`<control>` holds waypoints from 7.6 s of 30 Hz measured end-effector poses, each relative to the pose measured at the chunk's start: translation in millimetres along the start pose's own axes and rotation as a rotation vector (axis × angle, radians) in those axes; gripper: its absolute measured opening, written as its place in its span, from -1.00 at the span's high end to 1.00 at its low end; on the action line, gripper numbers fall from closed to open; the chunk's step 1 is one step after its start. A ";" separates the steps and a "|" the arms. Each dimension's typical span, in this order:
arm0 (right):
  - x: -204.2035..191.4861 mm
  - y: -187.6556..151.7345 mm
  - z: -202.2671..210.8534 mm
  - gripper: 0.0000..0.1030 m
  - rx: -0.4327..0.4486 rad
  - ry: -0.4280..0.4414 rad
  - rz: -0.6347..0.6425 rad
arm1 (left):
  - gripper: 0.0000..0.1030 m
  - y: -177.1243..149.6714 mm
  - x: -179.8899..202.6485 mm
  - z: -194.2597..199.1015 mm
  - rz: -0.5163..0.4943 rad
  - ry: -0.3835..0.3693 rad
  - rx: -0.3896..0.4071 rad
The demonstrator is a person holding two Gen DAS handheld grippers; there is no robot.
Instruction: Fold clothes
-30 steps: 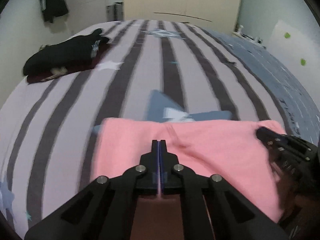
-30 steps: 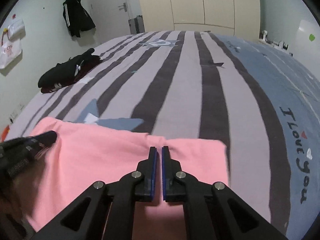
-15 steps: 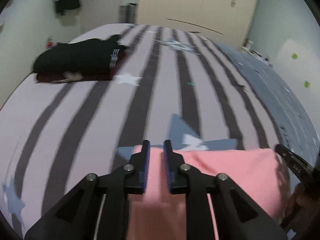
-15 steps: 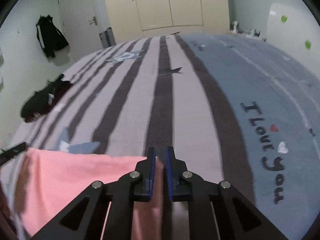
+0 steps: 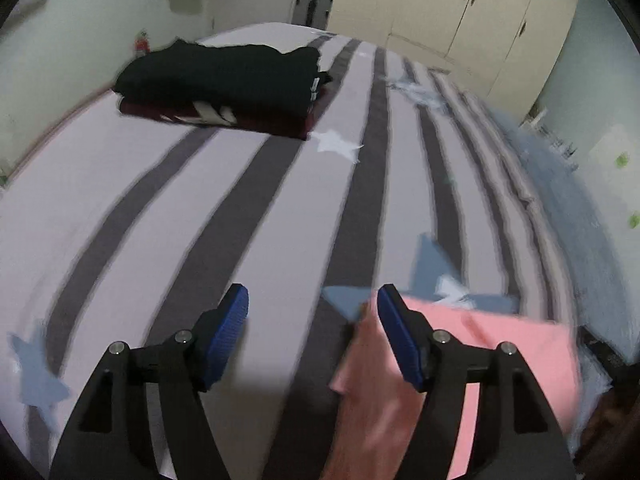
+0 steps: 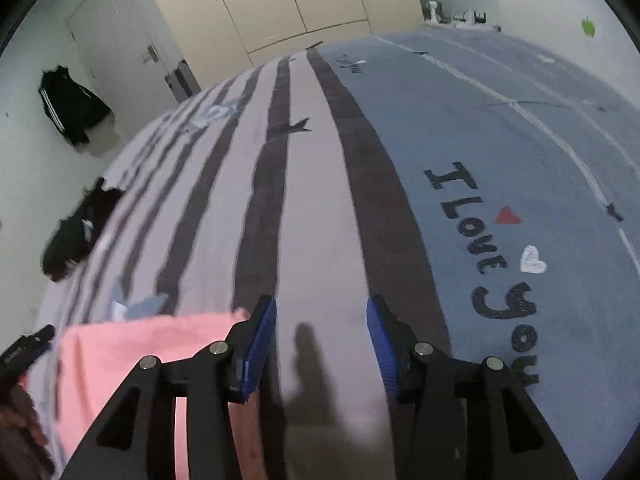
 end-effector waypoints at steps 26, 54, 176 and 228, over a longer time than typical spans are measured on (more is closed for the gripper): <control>-61.6 -40.4 -41.7 0.68 -0.213 0.132 0.140 | 0.56 -14.2 59.7 -43.9 -0.102 -0.203 -0.100; -29.8 -78.4 19.2 0.65 -0.144 0.042 0.216 | 0.63 -65.4 14.5 21.1 -0.064 -0.091 -0.003; -103.1 77.6 -105.5 0.70 -0.065 -0.012 0.176 | 0.41 113.2 163.2 -116.1 -0.445 -0.283 -0.098; -134.0 48.6 -79.2 0.40 -0.101 0.178 0.219 | 0.84 116.1 119.5 -94.6 -0.296 -0.228 -0.003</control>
Point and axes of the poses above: each gripper's, at about its wrist camera, not at the fingertips, and z roughly against the way its jaws point, x to its right, y to its top, the point moved 9 cm from there along -z, roughly the way its jaws point, and after that the axes turned 12 degrees about -z, right-handed, at the moved point
